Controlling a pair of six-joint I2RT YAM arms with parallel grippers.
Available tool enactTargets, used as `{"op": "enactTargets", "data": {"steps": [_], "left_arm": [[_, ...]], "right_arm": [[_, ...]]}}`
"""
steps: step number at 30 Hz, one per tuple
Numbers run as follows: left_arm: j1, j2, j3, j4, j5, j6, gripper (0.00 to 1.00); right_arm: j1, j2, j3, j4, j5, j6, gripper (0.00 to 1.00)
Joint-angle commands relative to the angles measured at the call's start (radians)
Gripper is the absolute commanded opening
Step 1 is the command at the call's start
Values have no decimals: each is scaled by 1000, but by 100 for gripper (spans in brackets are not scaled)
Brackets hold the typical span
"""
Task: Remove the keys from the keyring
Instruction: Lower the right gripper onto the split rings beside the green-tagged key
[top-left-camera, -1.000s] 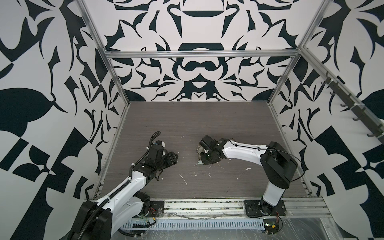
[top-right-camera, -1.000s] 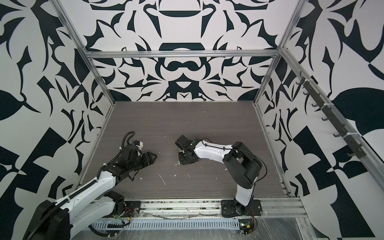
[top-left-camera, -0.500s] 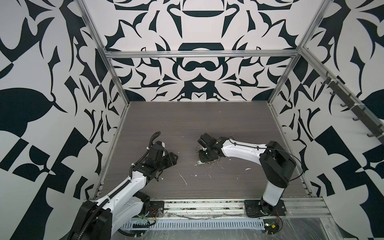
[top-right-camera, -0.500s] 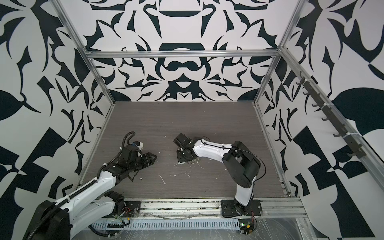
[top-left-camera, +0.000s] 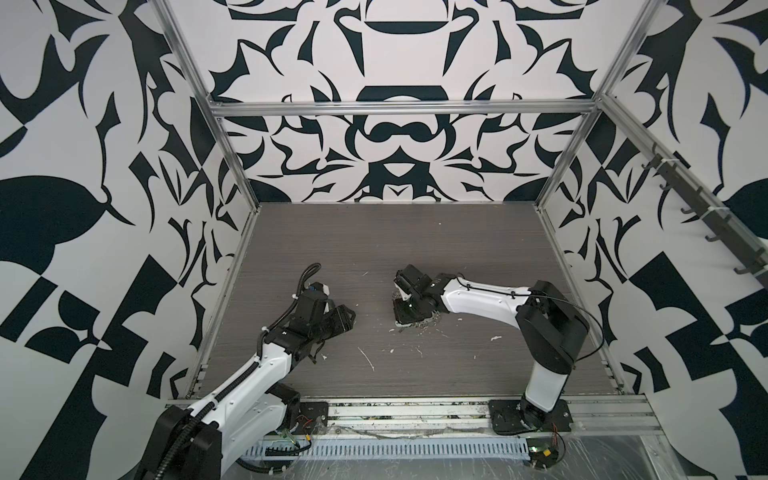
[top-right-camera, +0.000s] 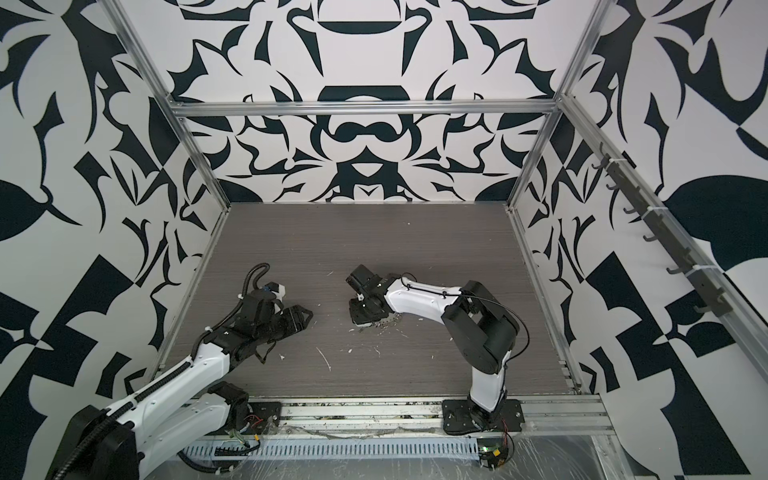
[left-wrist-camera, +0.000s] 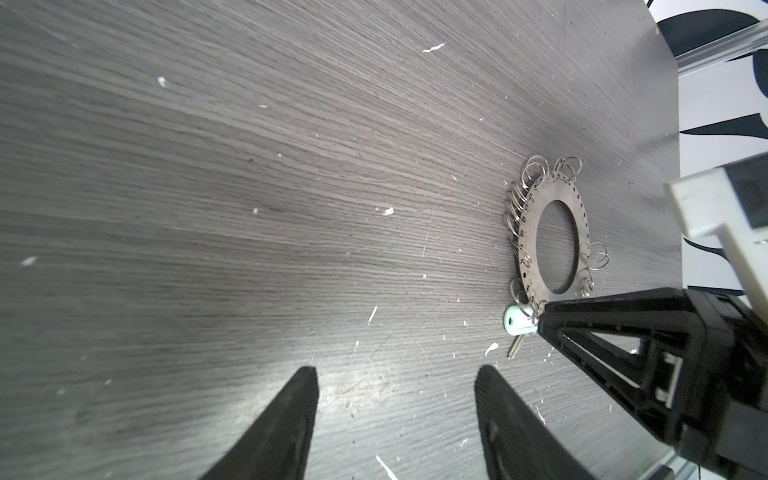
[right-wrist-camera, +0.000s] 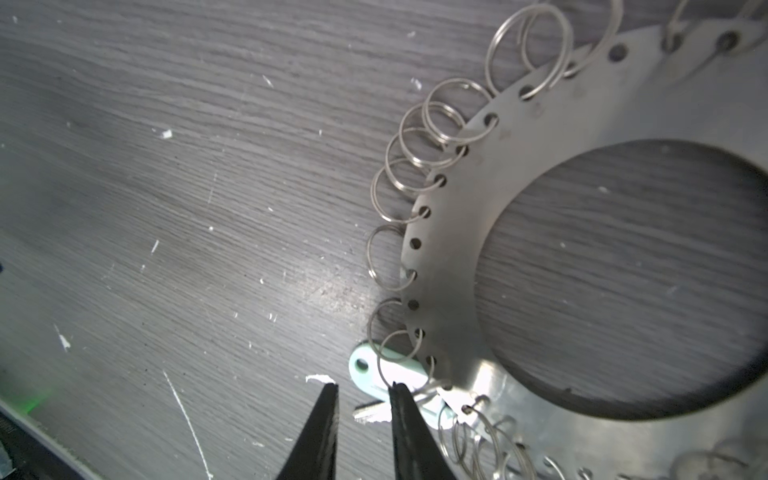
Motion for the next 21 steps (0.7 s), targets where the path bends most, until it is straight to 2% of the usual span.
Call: {"op": "enactTargets", "data": {"steps": [1,8,21], "left_arm": [[-2,-9,24,-17,-6,2,64],[-3,-2,24,-10,-5,2,64],[-3,3,27,-11,-4,2,64]], "right_arm": [[-1,-59,15,-61,76,-38,27],[-1,-66,3,-125,128,-78,27],[1,-45,-14,-109,111,-84,19]]}}
